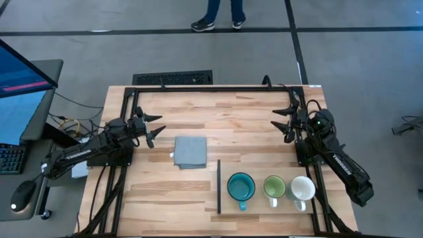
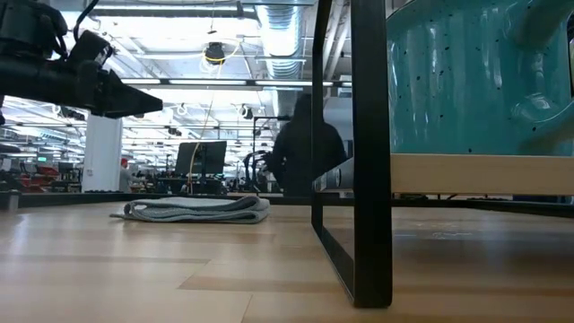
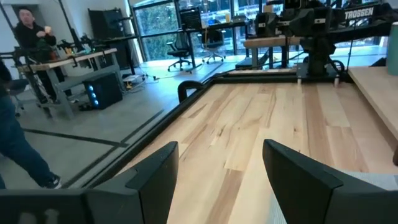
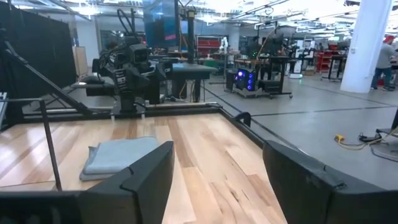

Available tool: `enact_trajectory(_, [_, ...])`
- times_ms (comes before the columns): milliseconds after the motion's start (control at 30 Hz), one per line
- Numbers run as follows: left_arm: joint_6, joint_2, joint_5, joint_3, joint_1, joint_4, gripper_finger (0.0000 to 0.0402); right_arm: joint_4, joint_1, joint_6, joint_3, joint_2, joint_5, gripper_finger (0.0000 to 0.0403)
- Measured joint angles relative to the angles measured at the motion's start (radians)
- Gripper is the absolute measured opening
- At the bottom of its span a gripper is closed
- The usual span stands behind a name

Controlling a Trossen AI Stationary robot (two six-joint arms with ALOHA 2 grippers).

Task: Stack small to large cups/mugs on shelf
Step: Return to Home Position

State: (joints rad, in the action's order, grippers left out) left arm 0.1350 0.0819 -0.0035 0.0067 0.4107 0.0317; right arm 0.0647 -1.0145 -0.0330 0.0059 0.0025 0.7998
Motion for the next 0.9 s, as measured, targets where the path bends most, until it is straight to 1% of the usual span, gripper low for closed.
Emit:
enact_trajectory(67, [-0.002, -0.009, 0.013, 0.000, 0.000, 0.006, 0.0226, 0.000, 0.000, 0.000, 0.000, 0.000, 0.000, 0.0270])
enact_trajectory(200, [0.019, -0.061, 0.083, 0.000, 0.000, 0.059, 0.0226, 0.000, 0.000, 0.000, 0.000, 0.000, 0.001, 0.0270])
enact_trajectory(267, [0.029, -0.083, 0.065, 0.000, 0.001, 0.050, 0.0226, 0.000, 0.000, -0.001, 0.000, 0.000, 0.001, 0.0270])
enact_trajectory(367, [0.029, -0.077, 0.045, 0.000, 0.002, 0.042, 0.0226, 0.000, 0.000, -0.001, 0.000, 0.000, 0.002, 0.0270])
enact_trajectory(467, [0.033, -0.078, 0.042, 0.000, 0.002, 0.007, 0.0226, -0.001, 0.000, -0.001, 0.000, 0.006, 0.003, 0.0270])
enact_trajectory(900, [-0.003, -0.077, 0.028, 0.000, 0.002, 0.004, 0.0226, 0.000, 0.000, -0.001, 0.000, 0.005, 0.003, 0.0270])
